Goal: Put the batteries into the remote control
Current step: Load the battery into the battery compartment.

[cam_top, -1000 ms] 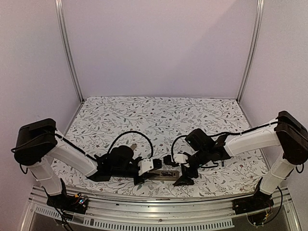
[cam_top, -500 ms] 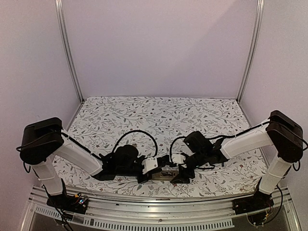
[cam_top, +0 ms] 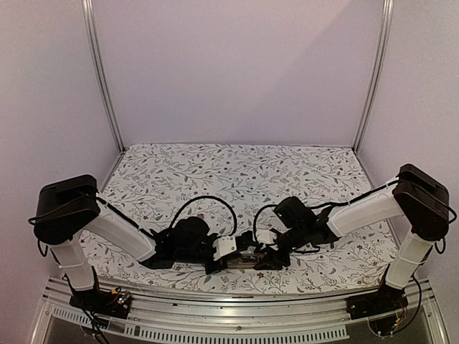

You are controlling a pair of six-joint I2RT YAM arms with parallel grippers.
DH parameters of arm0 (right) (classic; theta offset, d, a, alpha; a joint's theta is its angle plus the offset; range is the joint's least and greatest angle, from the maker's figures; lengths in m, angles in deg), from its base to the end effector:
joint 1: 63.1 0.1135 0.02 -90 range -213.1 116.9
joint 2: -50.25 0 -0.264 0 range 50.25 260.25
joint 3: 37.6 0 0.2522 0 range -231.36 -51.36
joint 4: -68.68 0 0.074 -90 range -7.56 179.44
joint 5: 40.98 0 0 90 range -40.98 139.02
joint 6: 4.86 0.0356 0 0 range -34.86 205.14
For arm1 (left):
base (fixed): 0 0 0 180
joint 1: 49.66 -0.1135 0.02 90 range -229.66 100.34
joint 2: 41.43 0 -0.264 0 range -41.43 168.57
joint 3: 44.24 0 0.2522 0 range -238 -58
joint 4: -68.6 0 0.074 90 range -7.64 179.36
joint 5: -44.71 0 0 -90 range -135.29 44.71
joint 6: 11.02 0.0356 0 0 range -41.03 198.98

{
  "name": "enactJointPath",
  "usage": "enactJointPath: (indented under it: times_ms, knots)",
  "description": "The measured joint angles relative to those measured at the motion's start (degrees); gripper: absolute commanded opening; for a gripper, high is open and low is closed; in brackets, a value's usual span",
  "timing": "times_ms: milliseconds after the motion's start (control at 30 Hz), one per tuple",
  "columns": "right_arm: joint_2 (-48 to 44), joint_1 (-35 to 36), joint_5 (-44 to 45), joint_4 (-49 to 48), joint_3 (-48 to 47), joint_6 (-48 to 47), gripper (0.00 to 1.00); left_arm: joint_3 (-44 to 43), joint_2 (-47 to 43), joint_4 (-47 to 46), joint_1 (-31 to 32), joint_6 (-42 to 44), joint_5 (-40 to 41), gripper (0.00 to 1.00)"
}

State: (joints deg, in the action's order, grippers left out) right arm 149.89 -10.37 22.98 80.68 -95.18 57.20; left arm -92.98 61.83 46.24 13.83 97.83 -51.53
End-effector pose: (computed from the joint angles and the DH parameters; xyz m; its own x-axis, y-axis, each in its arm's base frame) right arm 0.1775 0.2591 0.1190 -0.0250 -0.7281 -0.6851 -0.9992 -0.0024 0.0390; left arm 0.1392 -0.2877 0.1069 0.0758 0.5675 -0.8199 0.9575 0.1881 0.2188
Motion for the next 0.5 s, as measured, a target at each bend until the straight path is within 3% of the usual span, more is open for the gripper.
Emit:
enactJointPath:
  times_ms: [233,500]
  knots:
    - [0.1,0.0,-0.3,-0.1,0.0,0.0,0.42,-0.8,0.9,-0.2,-0.1,-0.5,-1.4,0.00]
    - [0.2,-0.2,-1.0,-0.3,0.0,0.2,0.40,-0.9,1.3,-0.9,-0.1,-0.4,-2.3,0.00]
